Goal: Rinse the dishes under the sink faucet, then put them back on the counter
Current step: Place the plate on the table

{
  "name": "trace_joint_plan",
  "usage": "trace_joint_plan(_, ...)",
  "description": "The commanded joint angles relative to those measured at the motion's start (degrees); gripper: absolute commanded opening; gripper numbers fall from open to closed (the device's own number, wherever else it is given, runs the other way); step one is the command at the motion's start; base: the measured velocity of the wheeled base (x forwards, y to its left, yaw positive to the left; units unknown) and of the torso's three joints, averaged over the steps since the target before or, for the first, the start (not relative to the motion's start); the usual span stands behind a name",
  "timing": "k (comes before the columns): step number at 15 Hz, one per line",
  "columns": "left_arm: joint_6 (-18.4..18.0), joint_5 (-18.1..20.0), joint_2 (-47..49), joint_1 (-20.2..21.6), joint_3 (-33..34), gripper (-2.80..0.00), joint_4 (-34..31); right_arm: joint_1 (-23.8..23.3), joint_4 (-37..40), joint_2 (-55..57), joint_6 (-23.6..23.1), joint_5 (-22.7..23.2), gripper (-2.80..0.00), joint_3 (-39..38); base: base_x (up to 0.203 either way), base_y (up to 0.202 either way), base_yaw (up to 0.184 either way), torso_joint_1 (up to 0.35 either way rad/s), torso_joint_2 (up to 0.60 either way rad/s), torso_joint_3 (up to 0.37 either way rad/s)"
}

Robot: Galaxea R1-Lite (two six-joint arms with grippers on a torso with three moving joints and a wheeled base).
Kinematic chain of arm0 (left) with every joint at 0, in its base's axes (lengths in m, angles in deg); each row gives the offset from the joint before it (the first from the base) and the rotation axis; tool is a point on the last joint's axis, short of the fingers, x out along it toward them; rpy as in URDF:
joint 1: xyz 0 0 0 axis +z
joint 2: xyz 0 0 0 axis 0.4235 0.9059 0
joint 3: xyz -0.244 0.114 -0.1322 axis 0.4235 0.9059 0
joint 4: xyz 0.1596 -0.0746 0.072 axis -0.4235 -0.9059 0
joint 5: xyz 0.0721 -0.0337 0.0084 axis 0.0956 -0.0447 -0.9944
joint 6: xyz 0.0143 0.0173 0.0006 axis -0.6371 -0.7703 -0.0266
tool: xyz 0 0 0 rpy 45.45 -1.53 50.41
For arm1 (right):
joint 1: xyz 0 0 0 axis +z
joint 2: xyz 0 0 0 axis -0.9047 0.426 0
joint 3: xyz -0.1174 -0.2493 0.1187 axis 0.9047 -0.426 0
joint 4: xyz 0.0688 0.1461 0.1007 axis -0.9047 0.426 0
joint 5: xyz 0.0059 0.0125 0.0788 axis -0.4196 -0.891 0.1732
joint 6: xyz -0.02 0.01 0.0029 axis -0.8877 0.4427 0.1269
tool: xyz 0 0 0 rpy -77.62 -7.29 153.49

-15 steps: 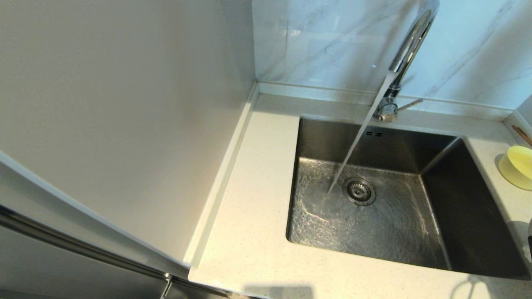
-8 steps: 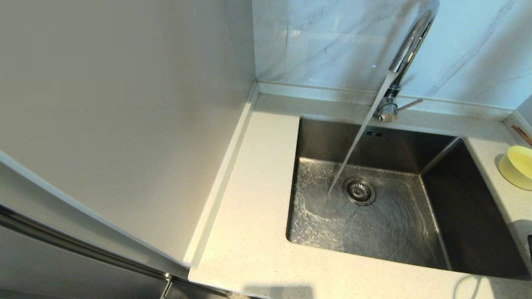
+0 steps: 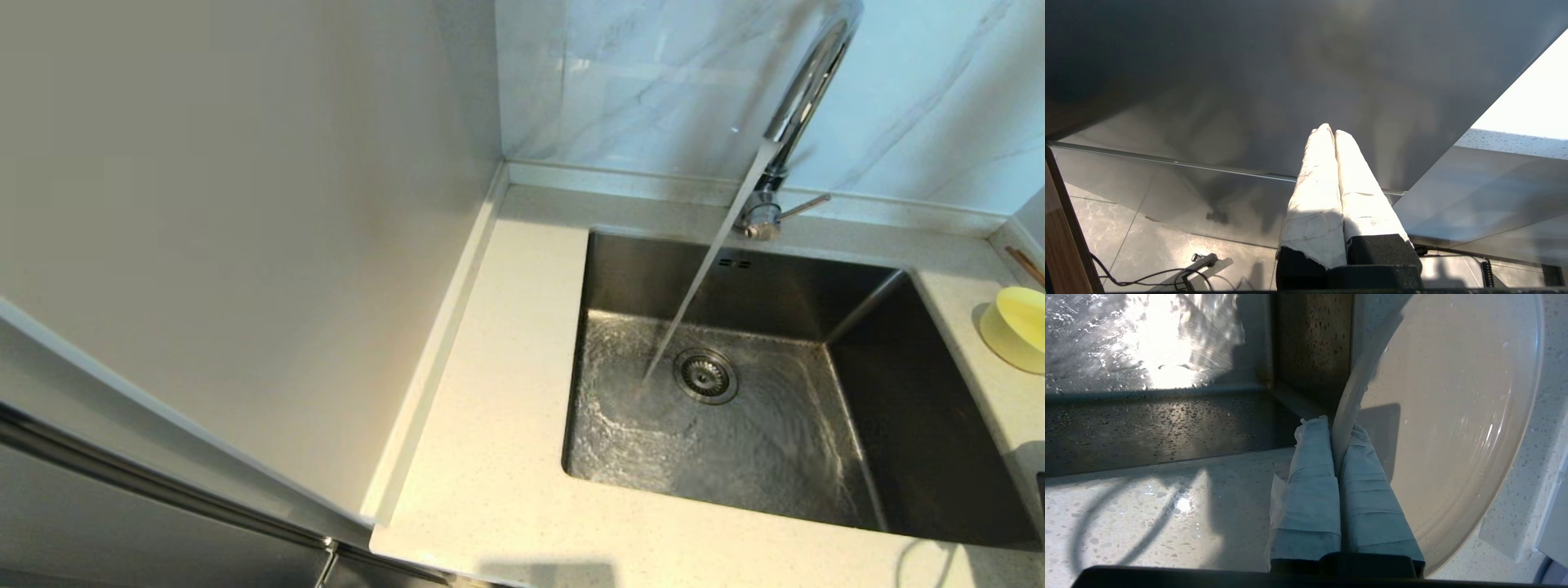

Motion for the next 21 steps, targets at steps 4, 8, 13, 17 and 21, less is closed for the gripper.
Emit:
trace_joint_plan(4,0.02,0.06,0.00,0.00,0.00,-2.80,0.00,-0.95,-1.86,1.58,-0.19,-0.08,-2.80,-0.22,0.000,0.000,0.000,0.000,0.00,0.000)
trace_joint_plan(8,0.02,-0.03,0.00,0.00,0.00,-2.80,0.00,-1.00,-1.95,2.10,-0.04,-0.08,0.00,-0.04,0.000,0.000,0.000,0.000,0.00,0.000)
trace_joint_plan(13,0.02,0.00,0.00,0.00,0.00,-2.80,0.00,-1.00,-2.04,2.10,-0.02,0.01,0.00,-0.13,0.000,0.000,0.000,0.000,0.00,0.000)
trace_joint_plan(17,0.02,0.06,0.00,0.00,0.00,-2.80,0.00,-0.94,-2.58,-0.18,-0.03,1.20,0.00,1.01,0.000,0.000,0.000,0.000,0.00,0.000)
trace_joint_plan(21,0.02,0.02,0.00,0.00,0.00,-2.80,0.00,-1.45,-2.67,-8.83,-6.73,14.67,0.00,7.49,0.000,0.000,0.000,0.000,0.00,0.000)
